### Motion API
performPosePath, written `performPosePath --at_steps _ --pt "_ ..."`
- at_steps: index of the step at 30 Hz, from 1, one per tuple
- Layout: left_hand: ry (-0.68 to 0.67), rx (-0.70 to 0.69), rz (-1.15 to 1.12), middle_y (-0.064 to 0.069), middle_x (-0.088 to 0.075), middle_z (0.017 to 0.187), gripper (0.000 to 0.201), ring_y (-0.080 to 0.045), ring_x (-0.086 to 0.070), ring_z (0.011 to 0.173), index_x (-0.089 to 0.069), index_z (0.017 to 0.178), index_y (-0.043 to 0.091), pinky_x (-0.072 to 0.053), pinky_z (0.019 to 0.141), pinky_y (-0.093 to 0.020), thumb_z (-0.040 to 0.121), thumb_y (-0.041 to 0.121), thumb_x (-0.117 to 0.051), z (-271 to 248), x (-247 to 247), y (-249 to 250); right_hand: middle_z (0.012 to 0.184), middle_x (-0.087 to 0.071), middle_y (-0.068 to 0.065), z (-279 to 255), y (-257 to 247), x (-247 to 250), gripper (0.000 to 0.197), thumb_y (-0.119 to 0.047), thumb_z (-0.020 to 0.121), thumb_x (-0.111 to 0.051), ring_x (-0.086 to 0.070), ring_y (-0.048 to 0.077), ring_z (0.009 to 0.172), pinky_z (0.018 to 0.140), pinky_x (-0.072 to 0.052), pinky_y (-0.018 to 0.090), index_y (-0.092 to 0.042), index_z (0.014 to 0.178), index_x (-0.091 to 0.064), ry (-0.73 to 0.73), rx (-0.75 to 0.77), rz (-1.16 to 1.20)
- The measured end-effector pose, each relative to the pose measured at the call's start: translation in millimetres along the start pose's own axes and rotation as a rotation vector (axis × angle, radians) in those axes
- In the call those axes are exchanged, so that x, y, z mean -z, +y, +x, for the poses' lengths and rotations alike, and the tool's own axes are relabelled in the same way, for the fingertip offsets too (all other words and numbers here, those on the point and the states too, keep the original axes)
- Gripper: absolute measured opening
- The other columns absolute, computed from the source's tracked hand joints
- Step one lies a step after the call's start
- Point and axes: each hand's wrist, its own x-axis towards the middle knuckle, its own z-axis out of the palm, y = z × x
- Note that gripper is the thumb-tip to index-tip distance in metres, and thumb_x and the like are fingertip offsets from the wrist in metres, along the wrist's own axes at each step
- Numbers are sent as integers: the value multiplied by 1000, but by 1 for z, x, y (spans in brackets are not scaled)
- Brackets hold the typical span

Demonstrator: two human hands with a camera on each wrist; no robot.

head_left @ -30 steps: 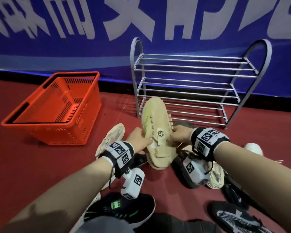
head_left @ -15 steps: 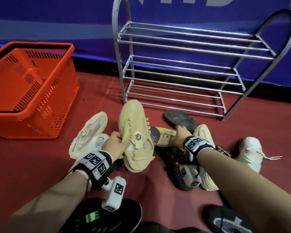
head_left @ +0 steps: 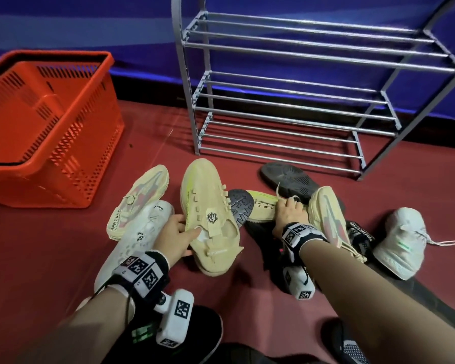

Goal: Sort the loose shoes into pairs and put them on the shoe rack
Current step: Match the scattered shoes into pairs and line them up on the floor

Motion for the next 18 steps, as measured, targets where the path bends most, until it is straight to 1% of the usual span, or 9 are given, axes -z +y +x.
performPosePath --at_steps 3,5,6,8,9,10,12,15,18 --pt "-16 -12 -9 -2 -61 103 38 -19 -62 91 -44 124 16 -51 61 -29 90 15 -62 -3 -5 -1 139 -40 11 3 2 0 61 -22 84 -62 -35 30 132 104 -38 40 -13 138 -35 16 0 29" --pt "-29 -10 -3 -4 -61 106 40 -18 -62 90 -44 126 16 -50 60 -28 90 15 -62 -6 -7 -2 136 -37 11 3 6 0 54 -26 87 -58 -34 31 128 101 -38 39 -16 136 -39 65 11 13" --pt "-30 -10 6 -5 -61 109 41 -19 -62 92 -44 127 16 -49 60 -28 90 15 -62 -6 -7 -4 138 -33 11 4 8 1 55 -28 86 -58 -32 32 129 102 -36 39 -17 137 -40 74 18 4" --pt "-26 2 18 -6 -61 111 43 -21 -62 95 -43 129 15 -50 61 -29 90 15 -62 -7 -6 -7 152 -21 12 6 12 0 64 -32 84 -62 -22 34 140 110 -29 41 -17 140 -34 22 36 45" --pt "-21 9 21 -4 -60 110 44 -22 -62 95 -43 130 14 -51 63 -30 90 15 -62 -7 -5 -9 154 -20 11 8 13 0 69 -34 83 -64 -22 33 142 112 -27 42 -16 141 -32 -14 49 76" --pt "-17 14 21 -3 -60 108 44 -22 -62 95 -42 131 14 -51 65 -32 91 15 -61 -8 -4 -10 151 -27 11 9 14 1 71 -37 81 -65 -27 31 139 112 -28 42 -15 140 -32 -28 62 87" --pt "-6 28 16 -5 -60 109 45 -23 -61 96 -42 132 13 -52 67 -33 91 14 -61 -7 -3 -12 138 -41 10 11 14 2 76 -42 76 -70 -39 29 129 106 -35 40 -13 136 -33 -16 57 75" --pt "8 44 -2 -9 -59 113 45 -22 -59 96 -42 132 11 -50 63 -30 91 12 -60 -5 -2 -14 132 -42 8 10 13 9 89 -43 68 -77 -42 27 126 104 -36 38 -11 136 -29 -4 -12 88" --pt "14 53 -26 -11 -59 116 46 -24 -60 97 -42 133 11 -50 63 -31 91 11 -60 -3 -3 -15 129 -43 8 4 11 20 92 -54 61 -76 -43 27 124 105 -34 39 -12 133 -38 -13 -9 24"
